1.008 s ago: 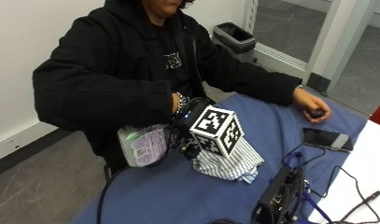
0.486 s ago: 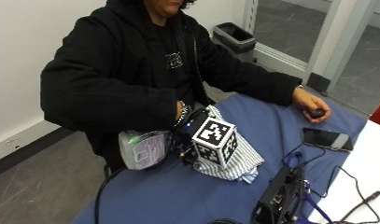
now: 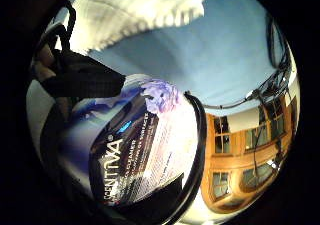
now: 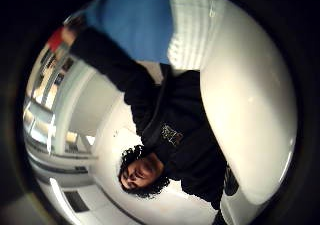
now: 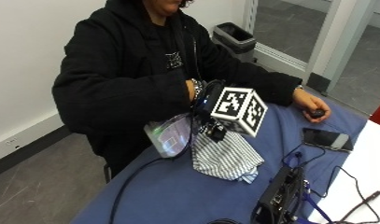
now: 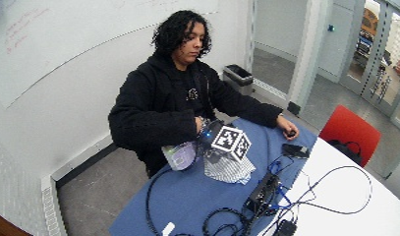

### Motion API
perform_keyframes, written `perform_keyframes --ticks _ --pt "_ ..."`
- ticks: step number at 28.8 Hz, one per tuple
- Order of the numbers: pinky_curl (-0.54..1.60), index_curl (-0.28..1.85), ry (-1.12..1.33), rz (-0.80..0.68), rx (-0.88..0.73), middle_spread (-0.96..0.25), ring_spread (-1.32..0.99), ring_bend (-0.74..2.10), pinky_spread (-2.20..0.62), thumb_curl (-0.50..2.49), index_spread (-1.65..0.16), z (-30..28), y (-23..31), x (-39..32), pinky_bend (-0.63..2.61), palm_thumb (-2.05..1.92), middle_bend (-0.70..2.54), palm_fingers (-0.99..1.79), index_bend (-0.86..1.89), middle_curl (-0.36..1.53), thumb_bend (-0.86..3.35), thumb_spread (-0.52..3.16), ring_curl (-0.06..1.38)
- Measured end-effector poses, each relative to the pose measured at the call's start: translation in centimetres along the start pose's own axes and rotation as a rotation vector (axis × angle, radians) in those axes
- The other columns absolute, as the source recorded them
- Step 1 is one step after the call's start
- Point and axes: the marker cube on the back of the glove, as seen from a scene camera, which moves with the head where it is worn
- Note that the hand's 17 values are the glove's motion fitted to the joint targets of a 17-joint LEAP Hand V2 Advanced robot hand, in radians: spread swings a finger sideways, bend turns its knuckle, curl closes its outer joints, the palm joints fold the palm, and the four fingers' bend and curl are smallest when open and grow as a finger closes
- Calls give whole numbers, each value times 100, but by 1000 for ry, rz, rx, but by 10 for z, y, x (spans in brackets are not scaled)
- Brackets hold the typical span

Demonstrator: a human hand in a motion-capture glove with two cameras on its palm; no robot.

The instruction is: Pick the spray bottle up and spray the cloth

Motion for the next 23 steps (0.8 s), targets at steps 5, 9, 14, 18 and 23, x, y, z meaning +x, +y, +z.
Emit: perform_keyframes --ticks 5,9,14,18,23 --pt "46 50 -63 -228 158 -21 -23 69 -26 83 -28 -38 6 -47 51 109 44 117 13 58 -2 45 53" --pt "46 49 -138 -369 238 -21 -23 69 -26 83 -28 -60 -2 -74 51 108 44 117 13 58 -2 45 53" --pt "46 49 -253 -517 383 -21 -23 69 -26 84 -28 -81 -23 -99 51 108 44 117 13 58 -2 45 53" --pt "46 49 -351 -648 582 -21 -23 69 -26 84 -28 -99 -45 -112 51 109 44 118 13 58 -2 45 53" --pt "46 49 -423 -782 860 -21 -23 70 -26 85 -28 -132 -76 -121 51 109 43 118 14 59 -2 45 53"
